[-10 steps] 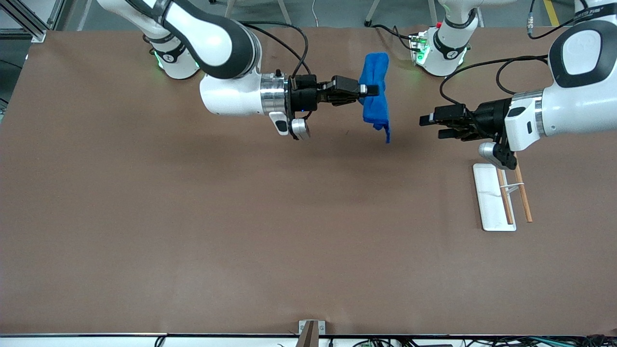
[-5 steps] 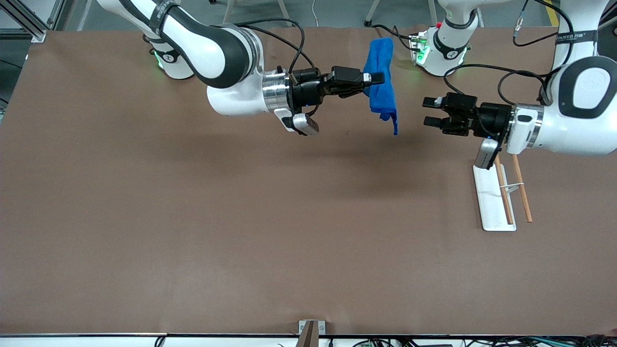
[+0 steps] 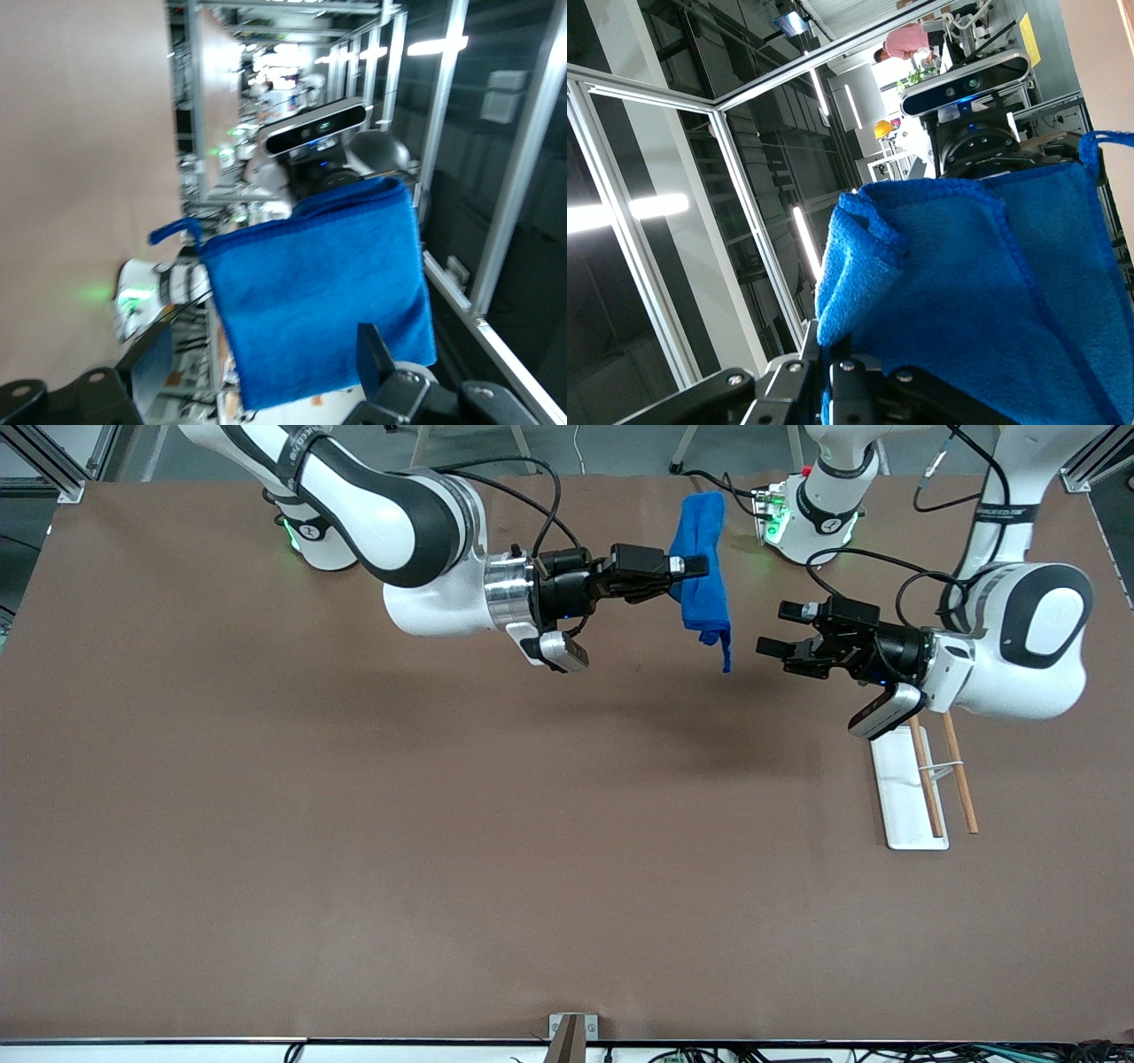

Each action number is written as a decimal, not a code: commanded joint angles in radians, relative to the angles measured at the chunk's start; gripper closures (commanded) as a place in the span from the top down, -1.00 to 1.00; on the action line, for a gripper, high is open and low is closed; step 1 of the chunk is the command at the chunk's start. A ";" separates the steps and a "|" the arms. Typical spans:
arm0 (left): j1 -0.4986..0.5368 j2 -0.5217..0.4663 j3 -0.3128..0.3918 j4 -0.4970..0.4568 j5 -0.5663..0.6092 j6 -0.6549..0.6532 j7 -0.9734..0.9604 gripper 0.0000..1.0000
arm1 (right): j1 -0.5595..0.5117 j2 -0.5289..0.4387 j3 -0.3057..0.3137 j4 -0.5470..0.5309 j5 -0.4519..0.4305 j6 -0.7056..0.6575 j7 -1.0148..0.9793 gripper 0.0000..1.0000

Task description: Right arm passes towel to left arm to hang

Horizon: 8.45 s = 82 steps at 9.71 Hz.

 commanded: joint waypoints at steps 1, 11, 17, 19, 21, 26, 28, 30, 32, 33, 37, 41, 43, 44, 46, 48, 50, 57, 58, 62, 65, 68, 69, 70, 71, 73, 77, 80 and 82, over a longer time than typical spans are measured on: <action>-0.003 -0.036 -0.015 -0.121 -0.102 0.030 0.095 0.78 | -0.007 0.012 0.015 0.007 0.039 -0.003 -0.038 -0.99; 0.004 -0.058 -0.169 -0.262 -0.390 0.131 0.263 -0.42 | -0.007 0.012 0.015 0.008 0.041 0.003 -0.043 -0.98; 0.009 -0.069 -0.166 -0.261 -0.378 0.131 0.247 -0.99 | -0.007 0.012 0.015 0.008 0.039 0.004 -0.041 -0.98; 0.007 -0.064 -0.166 -0.253 -0.341 0.133 0.244 -1.00 | -0.007 0.007 0.015 0.008 0.035 0.027 -0.033 0.76; 0.009 -0.063 -0.164 -0.249 -0.313 0.133 0.244 -0.99 | -0.011 -0.023 0.017 0.000 0.024 0.153 -0.032 1.00; 0.053 -0.044 -0.161 -0.160 -0.132 0.137 0.146 -1.00 | -0.063 -0.034 0.009 -0.054 -0.146 0.296 -0.029 1.00; 0.070 -0.029 -0.160 -0.086 -0.047 0.137 0.053 -1.00 | -0.103 -0.034 0.000 -0.102 -0.276 0.294 -0.030 1.00; 0.089 -0.006 -0.160 0.016 0.126 0.170 -0.070 -1.00 | -0.119 -0.031 -0.066 -0.136 -0.469 0.275 -0.032 1.00; 0.113 0.000 -0.160 0.144 0.359 0.193 -0.211 -1.00 | -0.119 -0.032 -0.173 -0.165 -0.668 0.201 -0.030 1.00; 0.121 0.000 -0.160 0.219 0.515 0.196 -0.299 -1.00 | -0.120 -0.034 -0.246 -0.177 -0.767 0.126 -0.029 1.00; 0.058 0.000 -0.170 0.354 1.031 0.301 -0.585 -1.00 | -0.117 -0.055 -0.539 -0.167 -1.243 -0.075 0.023 1.00; 0.004 0.033 -0.167 0.348 1.298 0.433 -0.745 -1.00 | -0.117 -0.195 -0.742 -0.150 -1.686 -0.224 0.285 1.00; 0.055 0.037 -0.164 0.331 1.343 0.469 -0.747 -1.00 | -0.114 -0.242 -0.816 -0.148 -1.841 -0.276 0.342 1.00; 0.081 0.058 -0.161 0.328 1.366 0.484 -0.747 -1.00 | -0.116 -0.275 -0.837 -0.148 -1.881 -0.291 0.356 1.00; 0.151 0.080 -0.161 0.328 1.370 0.519 -0.747 -1.00 | -0.117 -0.339 -0.862 -0.127 -1.971 -0.348 0.542 1.00; 0.216 0.103 -0.161 0.327 1.403 0.522 -0.744 -1.00 | -0.116 -0.388 -0.864 -0.049 -2.009 -0.548 0.623 1.00; 0.268 0.115 -0.163 0.325 1.439 0.533 -0.728 -1.00 | -0.111 -0.492 -0.925 -0.030 -1.995 -0.691 0.616 1.00; 0.434 0.152 -0.163 0.317 1.489 0.536 -0.440 -1.00 | -0.126 -0.523 -0.936 0.039 -2.012 -0.807 0.522 1.00; 0.440 0.166 -0.163 0.319 1.491 0.542 -0.440 -1.00 | -0.126 -0.522 -0.936 0.043 -2.012 -0.813 0.523 1.00; 0.480 0.220 -0.160 0.311 1.515 0.608 -0.438 -1.00 | -0.139 -0.511 -0.940 0.068 -2.006 -0.819 0.523 1.00; 0.510 0.253 -0.160 0.314 1.543 0.631 -0.432 -1.00 | -0.154 -0.510 -0.942 0.068 -1.995 -0.819 0.523 1.00; 0.511 0.264 -0.160 0.313 1.543 0.636 -0.434 -0.55 | -0.154 -0.510 -0.942 0.068 -1.993 -0.819 0.523 1.00; 0.509 0.263 -0.160 0.317 1.543 0.636 -0.435 0.40 | -0.156 -0.510 -0.942 0.068 -1.993 -0.819 0.523 1.00; 0.509 0.260 -0.161 0.328 1.545 0.636 -0.435 0.99 | -0.159 -0.510 -0.942 0.068 -1.993 -0.819 0.523 1.00; 0.504 0.257 -0.166 0.345 1.551 0.627 -0.435 1.00 | -0.160 -0.510 -0.942 0.068 -1.993 -0.819 0.523 1.00; 0.501 0.226 -0.187 0.353 1.606 0.625 -0.435 1.00 | -0.159 -0.510 -0.942 0.068 -1.993 -0.819 0.523 1.00; 0.500 0.191 -0.267 0.432 1.606 0.625 -0.454 1.00 | -0.160 -0.510 -0.942 0.068 -1.993 -0.821 0.523 1.00; 0.501 0.090 -0.374 0.437 1.601 0.621 -0.466 1.00 | -0.153 -0.510 -0.940 0.068 -2.010 -0.819 0.519 1.00; 0.501 0.005 -0.457 0.425 1.601 0.573 -0.603 1.00 | -0.146 -0.511 -0.930 0.068 -2.024 -0.816 0.523 1.00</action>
